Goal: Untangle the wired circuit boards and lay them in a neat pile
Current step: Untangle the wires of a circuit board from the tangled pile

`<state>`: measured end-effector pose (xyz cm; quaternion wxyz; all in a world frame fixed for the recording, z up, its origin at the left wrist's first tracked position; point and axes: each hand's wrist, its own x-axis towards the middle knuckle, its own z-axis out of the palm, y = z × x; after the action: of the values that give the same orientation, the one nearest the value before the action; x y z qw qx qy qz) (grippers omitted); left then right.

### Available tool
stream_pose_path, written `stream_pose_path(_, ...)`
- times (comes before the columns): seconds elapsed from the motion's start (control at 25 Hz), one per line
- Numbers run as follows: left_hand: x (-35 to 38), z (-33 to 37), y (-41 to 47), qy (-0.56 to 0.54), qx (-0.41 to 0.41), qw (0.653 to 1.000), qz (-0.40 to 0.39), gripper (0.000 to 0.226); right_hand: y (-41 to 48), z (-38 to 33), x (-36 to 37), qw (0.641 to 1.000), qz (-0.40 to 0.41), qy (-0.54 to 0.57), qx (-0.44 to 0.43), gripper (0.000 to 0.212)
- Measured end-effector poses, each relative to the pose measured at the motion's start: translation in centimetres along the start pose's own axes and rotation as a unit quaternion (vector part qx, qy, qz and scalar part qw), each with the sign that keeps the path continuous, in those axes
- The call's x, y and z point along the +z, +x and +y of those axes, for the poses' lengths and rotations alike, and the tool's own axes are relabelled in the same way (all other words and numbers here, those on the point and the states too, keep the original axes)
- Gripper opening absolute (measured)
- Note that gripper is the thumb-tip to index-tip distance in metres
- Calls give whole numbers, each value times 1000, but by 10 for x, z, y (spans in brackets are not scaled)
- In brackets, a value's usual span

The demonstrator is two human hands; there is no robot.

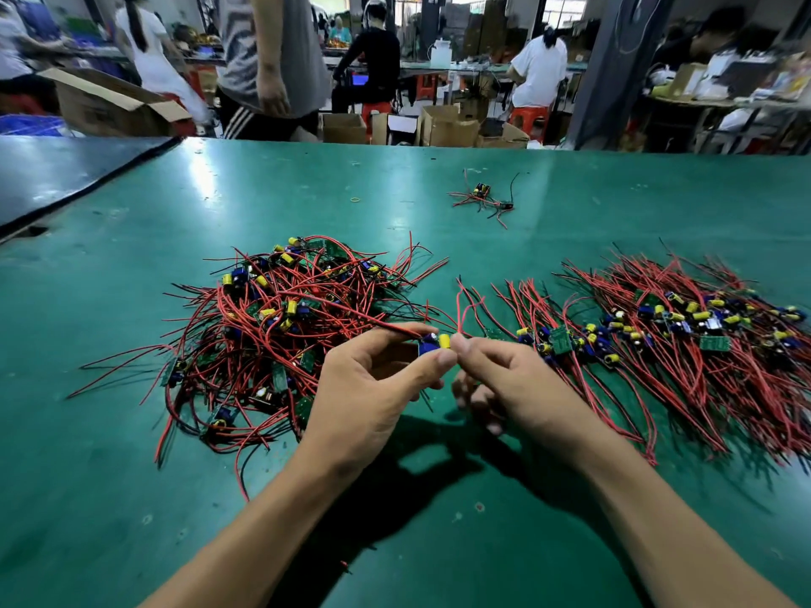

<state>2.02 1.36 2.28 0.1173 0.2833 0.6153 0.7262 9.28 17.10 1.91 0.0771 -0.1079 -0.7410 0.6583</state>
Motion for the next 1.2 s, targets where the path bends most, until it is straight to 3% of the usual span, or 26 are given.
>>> stream_pose_path(0.12,-2,1,2,-29,-2,999,-34,28,3,-1,10,988,-17,152,7,29)
stream_pose_path(0.32,-2,-1,3,-216,-149,955,-141,39,1,-3,1,943,-35,330,-9,46)
stream_pose_path(0.48,-4,4,5,-273,-216,924,-157,24,2,-1,0,949,-33,314,-5,47)
stream_pose_path(0.68,-1,-1,9,-241,-239,935,-101,5,6,4,5,963,-17,268,5,27)
stream_pose_path(0.84,1,-9,7,-241,-214,944,-74,13,7,4,4,967,39,251,3,16)
stream_pose_path(1.08,9,-11,5,-254,-187,947,-61,22,10,8,0,956,68,280,47,25)
stream_pose_path(1.2,8,-14,-1,-177,-164,967,-82,37,12,10,1,962,56,261,64,27)
